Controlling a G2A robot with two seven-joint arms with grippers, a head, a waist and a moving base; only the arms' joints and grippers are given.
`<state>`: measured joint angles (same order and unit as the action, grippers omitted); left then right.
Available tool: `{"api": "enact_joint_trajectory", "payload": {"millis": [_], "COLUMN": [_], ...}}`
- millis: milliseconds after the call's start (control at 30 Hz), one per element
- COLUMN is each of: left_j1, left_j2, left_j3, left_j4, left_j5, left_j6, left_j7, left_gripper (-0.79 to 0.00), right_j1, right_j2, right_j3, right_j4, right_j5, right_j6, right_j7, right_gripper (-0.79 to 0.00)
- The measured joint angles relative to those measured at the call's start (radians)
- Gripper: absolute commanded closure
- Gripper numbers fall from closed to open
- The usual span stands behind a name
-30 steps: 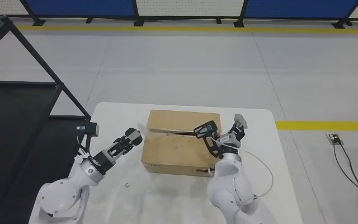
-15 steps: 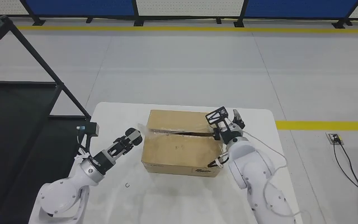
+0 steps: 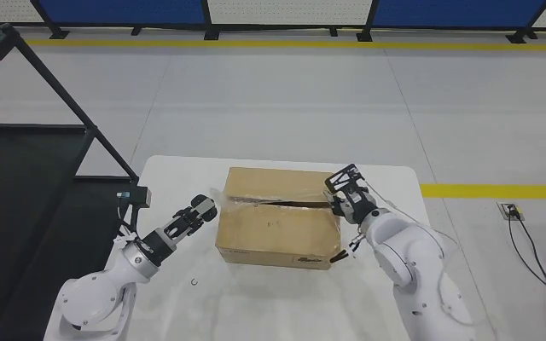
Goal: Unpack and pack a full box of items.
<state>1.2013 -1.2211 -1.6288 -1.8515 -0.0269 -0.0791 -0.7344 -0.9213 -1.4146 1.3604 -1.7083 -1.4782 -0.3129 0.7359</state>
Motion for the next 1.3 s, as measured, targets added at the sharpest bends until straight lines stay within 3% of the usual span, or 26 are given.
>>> {"api": "enact_joint_trajectory", "payload": {"millis": [233,600,767,1033,1300], "left_j1": [0.000,0.000,0.013,0.019,0.018], "left_j2": [0.000,0.000,0.001,0.012,0.023], "left_j3": [0.000,0.000,0.000,-0.026,-0.045], "left_j4": [0.000,0.000,-0.023,-0.056,-0.064], "left_j5": [0.000,0.000,-0.004,-0.008,0.001], "left_j6": [0.000,0.000,-0.010,-0.031,-0.062], "left_j7": [0.000,0.000,0.026,0.017,0.013], "left_gripper": [0.000,0.000,0.000,0.000,0.000], "right_j1": [-0.026,-0.034,-0.048,-0.016,-0.009], "right_j2": [0.005,0.005,0.007,0.018,0.031], "right_j3": [0.025,0.022,0.034,0.099,0.141], "right_j4": [-0.034,-0.039,-0.082,-0.119,-0.142], "right_j5": [0.103,0.103,0.183,0.474,0.675], "right_j6": [-0.014,-0.012,0.004,0.024,0.048], "right_j7": [0.003,-0.006,0.002,0.254,0.340], "right_gripper": [0.000,0.000,0.000,0.000,0.000]}}
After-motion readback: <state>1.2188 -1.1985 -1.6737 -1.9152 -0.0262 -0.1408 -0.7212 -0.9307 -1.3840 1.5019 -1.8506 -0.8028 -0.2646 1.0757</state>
